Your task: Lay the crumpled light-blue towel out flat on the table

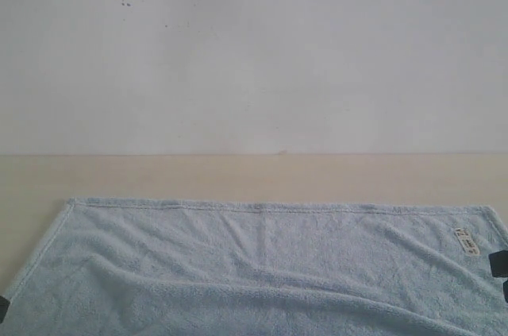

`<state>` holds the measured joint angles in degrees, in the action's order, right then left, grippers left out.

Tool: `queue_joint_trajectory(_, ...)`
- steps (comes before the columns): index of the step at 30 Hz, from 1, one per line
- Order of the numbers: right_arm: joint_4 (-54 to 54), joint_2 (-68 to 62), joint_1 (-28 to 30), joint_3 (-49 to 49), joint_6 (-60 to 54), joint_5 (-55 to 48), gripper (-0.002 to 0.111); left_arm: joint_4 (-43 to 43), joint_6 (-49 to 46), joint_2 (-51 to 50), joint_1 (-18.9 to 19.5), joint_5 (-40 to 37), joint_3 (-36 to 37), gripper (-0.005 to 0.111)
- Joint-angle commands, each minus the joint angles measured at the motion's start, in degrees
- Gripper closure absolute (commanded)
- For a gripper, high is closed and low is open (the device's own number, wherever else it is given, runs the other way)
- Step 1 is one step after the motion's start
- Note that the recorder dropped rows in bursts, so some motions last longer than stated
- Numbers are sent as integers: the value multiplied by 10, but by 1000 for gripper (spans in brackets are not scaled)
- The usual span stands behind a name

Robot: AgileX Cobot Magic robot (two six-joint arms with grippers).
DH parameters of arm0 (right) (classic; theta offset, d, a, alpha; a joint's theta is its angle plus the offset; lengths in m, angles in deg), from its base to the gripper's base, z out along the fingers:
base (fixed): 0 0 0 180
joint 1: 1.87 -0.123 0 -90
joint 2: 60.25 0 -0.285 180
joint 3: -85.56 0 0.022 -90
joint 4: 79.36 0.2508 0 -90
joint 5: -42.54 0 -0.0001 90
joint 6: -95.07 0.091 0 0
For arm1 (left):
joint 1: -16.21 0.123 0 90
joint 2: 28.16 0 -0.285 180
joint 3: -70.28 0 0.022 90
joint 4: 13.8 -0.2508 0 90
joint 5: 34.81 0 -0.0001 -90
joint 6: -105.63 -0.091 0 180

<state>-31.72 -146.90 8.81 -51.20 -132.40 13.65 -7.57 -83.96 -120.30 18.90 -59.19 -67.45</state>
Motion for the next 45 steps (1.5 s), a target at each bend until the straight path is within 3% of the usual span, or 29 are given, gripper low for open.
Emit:
queue_joint_trajectory(1, 1, 1, 1, 2, 0, 5, 108, 128, -116, -15, -1, 4, -1, 98)
queue_joint_trajectory(6, 1, 1, 1, 2, 0, 5, 108, 243, -228, -54, -1, 5, -1, 98)
queue_joint_trajectory(14, 1, 1, 1, 2, 0, 1, 108, 248, -224, -123, -1, 18, -1, 98)
queue_joint_trajectory(26, 1, 1, 1, 2, 0, 1, 108, 157, -122, -143, 1, 60, 66, 98)
queue_joint_trajectory(33, 1, 1, 1, 2, 0, 1, 108, 92, -46, -143, 1, -9, 75, 98)
queue_joint_trajectory(38, 1, 1, 1, 2, 0, 0, 108, 94, -42, -143, 1, -57, 75, 98)
queue_joint_trajectory(40, -28, 1, 1, 2, 2, -11, 108, 98, -42, -143, 0, -66, 79, 98)
queue_joint_trajectory(45, -279, 4, 1, 21, 245, -8, 108, 104, -52, -103, -41, -26, 80, 98)
